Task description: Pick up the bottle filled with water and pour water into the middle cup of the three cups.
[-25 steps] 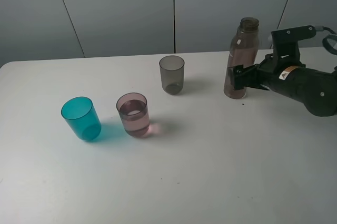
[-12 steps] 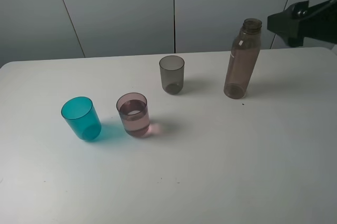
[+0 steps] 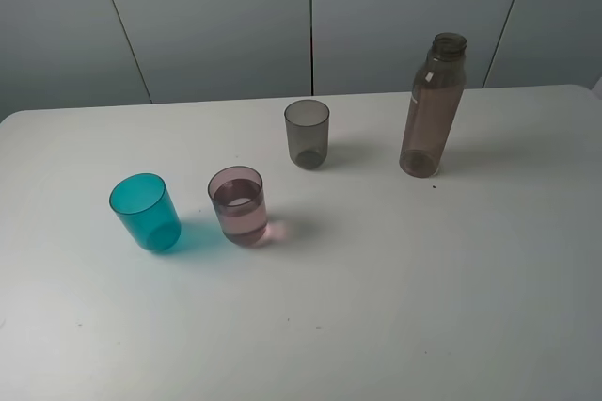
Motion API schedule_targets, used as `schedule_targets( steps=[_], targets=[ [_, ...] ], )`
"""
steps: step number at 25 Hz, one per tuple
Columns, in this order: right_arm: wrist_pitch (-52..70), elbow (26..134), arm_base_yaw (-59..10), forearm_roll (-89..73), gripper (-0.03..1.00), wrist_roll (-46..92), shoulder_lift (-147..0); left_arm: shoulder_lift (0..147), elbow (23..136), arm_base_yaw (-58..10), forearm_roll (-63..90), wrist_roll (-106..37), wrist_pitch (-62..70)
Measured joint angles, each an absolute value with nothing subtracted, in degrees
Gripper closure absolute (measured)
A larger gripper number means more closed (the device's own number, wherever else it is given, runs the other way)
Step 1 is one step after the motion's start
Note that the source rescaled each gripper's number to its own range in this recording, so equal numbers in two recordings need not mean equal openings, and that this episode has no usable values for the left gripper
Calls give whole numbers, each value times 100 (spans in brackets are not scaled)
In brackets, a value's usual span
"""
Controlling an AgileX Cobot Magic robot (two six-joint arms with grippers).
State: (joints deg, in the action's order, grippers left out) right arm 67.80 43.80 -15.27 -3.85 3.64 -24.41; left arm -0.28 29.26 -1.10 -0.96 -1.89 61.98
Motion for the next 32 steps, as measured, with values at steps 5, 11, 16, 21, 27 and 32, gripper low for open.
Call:
schedule_targets(
  steps=[5,11,16,21,27,32],
  targets=[
    [6970,3922,-1527,-370,-3,288,-1201,-28,2926,-110,-96,-189,6198],
    [6839,3352,-1527,-213,-3,265,-29,-28,2926,-110,-96,-189,6198],
    [6717,3095,-1527,0,-3,253,-18,-28,2926,-110,-96,-189,6198],
    [6337,2925,-1527,67,-3,172,0,-28,2926,-110,-96,-189,6198],
    [6286,2925,-1155,91,-3,69,4,-28,2926,-110,-96,-166,6198],
    [6286,2925,-250,114,-3,56,4,-28,2926,-110,-96,-166,6198]
  ],
)
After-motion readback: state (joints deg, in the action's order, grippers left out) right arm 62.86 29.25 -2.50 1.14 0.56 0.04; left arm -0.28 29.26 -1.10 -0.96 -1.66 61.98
